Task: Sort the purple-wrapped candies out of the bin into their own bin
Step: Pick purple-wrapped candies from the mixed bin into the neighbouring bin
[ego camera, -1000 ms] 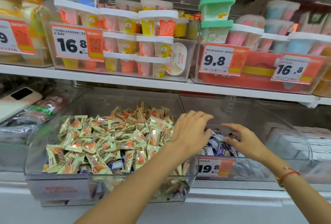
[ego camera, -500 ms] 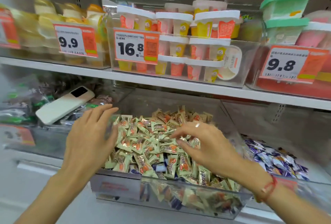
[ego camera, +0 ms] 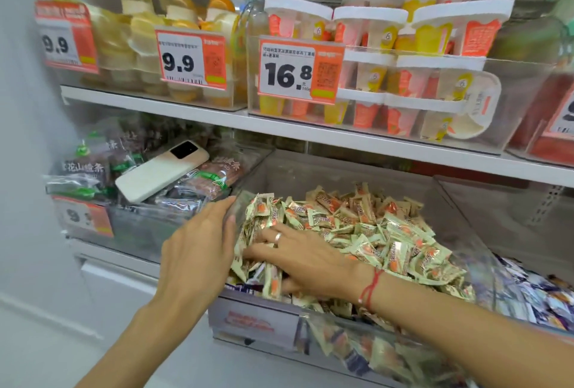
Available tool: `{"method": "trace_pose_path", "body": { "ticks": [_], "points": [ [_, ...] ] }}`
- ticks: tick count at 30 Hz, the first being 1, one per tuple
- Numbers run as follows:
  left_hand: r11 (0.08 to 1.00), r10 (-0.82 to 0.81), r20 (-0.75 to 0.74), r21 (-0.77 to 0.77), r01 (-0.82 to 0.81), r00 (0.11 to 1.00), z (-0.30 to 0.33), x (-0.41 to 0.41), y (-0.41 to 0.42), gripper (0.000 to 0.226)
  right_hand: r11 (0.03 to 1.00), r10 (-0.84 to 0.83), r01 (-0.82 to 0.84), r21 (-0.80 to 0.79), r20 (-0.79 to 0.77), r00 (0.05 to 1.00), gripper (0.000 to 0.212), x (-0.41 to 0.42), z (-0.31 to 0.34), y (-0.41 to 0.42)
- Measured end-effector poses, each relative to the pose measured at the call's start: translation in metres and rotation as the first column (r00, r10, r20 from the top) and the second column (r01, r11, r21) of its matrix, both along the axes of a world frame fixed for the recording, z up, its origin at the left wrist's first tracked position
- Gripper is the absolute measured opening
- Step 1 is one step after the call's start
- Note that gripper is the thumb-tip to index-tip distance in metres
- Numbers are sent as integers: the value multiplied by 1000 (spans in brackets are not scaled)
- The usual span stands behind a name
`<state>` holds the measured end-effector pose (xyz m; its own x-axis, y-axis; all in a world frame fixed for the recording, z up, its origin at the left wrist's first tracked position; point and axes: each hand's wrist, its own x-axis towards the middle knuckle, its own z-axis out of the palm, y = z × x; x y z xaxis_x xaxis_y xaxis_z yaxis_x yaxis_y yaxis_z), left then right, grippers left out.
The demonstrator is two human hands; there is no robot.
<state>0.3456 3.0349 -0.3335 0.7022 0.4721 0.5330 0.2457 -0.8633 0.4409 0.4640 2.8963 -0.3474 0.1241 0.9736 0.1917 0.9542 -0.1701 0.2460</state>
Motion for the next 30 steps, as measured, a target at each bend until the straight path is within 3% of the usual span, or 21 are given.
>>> {"method": "trace_pose_path", "body": {
  "ticks": [4,7,10,13,16,19,21,24,27,30],
  "points": [
    [1000,-14,6,-7,14,1000,0,0,1,36,990,-110,106,88,42,993,55,32,8,-21],
    [999,-24,24,-23,25,999,0,-1,1,36,944,-292,277,178,68,954,67,57,17,-51],
    [999,-30,34,-30,31,999,1,1,1,37,893,-448,444,69,56,892,69,62,34,-78],
    [998,-36,66,-39,39,997,-1,2,1,36,848,-514,504,-166,-19,858,69,50,44,-82],
    [998,-48,101,-44,53,994,-2,4,3,34,868,-469,433,-244,-115,876,79,30,57,-76],
    [998,-56,109,-30,60,992,0,12,4,34,959,-280,279,-42,-244,928,53,8,56,-58],
    [998,-54,103,-27,57,993,1,16,4,34,985,-170,168,-31,-283,944,36,-3,40,-42],
    [999,-34,68,-11,35,997,2,16,4,36,981,-135,107,-164,-166,977,47,7,9,-30],
    [999,-36,47,20,36,998,4,16,4,38,991,-121,114,-70,-97,988,32,29,9,-37],
    [998,-40,26,41,39,999,4,16,6,38,977,-211,211,-6,-36,977,23,42,22,-51]
  ]
}}
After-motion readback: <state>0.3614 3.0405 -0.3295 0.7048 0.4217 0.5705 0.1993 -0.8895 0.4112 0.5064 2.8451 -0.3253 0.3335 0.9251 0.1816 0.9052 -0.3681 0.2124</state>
